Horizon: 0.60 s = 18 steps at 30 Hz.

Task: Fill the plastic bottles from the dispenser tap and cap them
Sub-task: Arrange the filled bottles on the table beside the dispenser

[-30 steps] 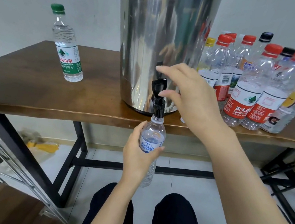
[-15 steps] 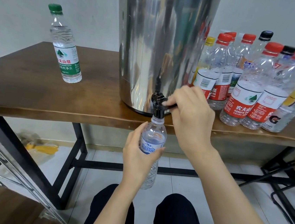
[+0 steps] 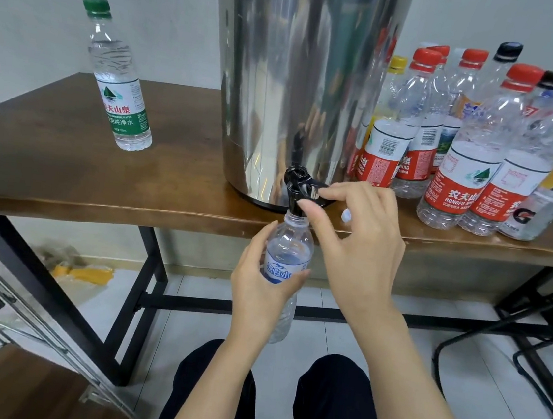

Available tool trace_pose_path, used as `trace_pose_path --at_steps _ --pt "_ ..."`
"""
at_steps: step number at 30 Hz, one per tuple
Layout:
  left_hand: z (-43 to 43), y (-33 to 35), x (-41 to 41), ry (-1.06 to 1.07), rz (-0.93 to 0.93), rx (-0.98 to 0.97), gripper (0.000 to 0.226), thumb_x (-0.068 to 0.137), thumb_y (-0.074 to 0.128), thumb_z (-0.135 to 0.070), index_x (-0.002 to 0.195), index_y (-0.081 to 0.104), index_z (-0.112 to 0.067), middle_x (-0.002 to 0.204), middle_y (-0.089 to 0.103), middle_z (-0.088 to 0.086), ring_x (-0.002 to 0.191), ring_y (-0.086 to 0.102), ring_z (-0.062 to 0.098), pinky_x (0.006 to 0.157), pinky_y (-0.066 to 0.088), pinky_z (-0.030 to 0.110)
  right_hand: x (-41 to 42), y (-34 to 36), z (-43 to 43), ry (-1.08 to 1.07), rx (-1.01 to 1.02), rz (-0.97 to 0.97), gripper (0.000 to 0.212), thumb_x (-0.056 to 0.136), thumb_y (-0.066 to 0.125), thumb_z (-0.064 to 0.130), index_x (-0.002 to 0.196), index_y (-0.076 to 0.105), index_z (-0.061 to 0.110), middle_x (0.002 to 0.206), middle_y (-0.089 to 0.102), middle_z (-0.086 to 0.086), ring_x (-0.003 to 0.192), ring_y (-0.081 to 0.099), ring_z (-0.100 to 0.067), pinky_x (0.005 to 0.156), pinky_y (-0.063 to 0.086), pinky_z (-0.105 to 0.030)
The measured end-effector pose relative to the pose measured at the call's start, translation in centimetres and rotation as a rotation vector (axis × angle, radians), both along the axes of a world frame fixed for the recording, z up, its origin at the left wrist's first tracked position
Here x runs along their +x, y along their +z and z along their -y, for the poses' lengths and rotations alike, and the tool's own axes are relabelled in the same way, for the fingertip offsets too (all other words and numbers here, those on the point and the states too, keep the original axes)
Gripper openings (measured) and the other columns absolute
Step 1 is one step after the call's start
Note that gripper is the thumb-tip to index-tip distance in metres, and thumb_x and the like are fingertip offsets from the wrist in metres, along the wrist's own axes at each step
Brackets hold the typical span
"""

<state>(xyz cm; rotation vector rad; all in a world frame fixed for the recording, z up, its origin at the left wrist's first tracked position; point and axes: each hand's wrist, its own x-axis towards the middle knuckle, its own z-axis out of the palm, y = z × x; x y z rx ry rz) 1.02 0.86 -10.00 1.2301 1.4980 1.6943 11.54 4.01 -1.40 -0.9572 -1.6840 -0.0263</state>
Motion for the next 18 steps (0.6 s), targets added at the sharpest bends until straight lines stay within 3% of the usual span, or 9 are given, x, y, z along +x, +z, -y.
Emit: trace_pose_path --at_steps 3,6,10,14,18 --pt "-0.1 -0.1 0.0 0.006 -0.007 0.007 0.078 0.07 0.088 -0.01 0.136 0.052 -0.031 0.128 0.064 -0.01 0.119 0.06 0.013 0.101 0.052 0.039 1.3 0.8 -1.0 0.129 -0.169 -0.025 0.024 0.089 0.057 0.05 0.097 0.066 0.029 0.098 0.061 0.024 0.106 0.05 -0.004 0.079 0.049 -0.032" --pt "-0.2 -0.1 0.1 0.02 -0.012 0.008 0.078 0.07 0.089 -0.011 0.136 0.052 -0.03 0.128 0.064 -0.009 0.119 0.06 0.013 0.1 0.052 0.038 2.7 1.7 -2.6 0.282 -0.302 -0.013 0.016 0.086 0.057 0.048 0.095 0.066 0.038 0.102 0.065 0.022 0.109 0.052 -0.006 0.09 0.048 -0.042" --pt "-0.4 -0.2 0.2 0.029 -0.012 0.012 0.078 0.069 0.089 -0.01 0.134 0.053 -0.03 0.128 0.063 -0.01 0.12 0.059 0.012 0.1 0.052 0.04 2.4 0.8 -3.2 0.354 -0.223 -0.079 0.008 0.09 0.061 0.034 0.097 0.065 0.036 0.109 0.063 0.025 0.114 0.052 -0.011 0.094 0.046 -0.035" --pt "-0.3 -0.2 0.2 0.059 -0.059 0.015 0.078 0.068 0.09 -0.013 0.133 0.053 -0.034 0.127 0.055 -0.013 0.118 0.054 0.001 0.1 0.051 0.034 1.3 -0.4 -3.2 0.385 -0.175 -0.216 0.008 0.093 0.059 0.031 0.099 0.064 0.033 0.112 0.064 0.017 0.112 0.057 -0.017 0.094 0.048 -0.045" --pt "-0.4 -0.3 0.2 0.069 -0.069 0.013 0.079 0.067 0.091 -0.016 0.129 0.051 -0.043 0.129 0.055 -0.013 0.12 0.055 0.005 0.102 0.05 0.034 1.2 -0.1 -3.0 0.425 -0.195 -0.256 0.011 0.091 0.059 0.032 0.098 0.061 0.039 0.11 0.066 0.014 0.104 0.061 -0.019 0.09 0.05 -0.035"
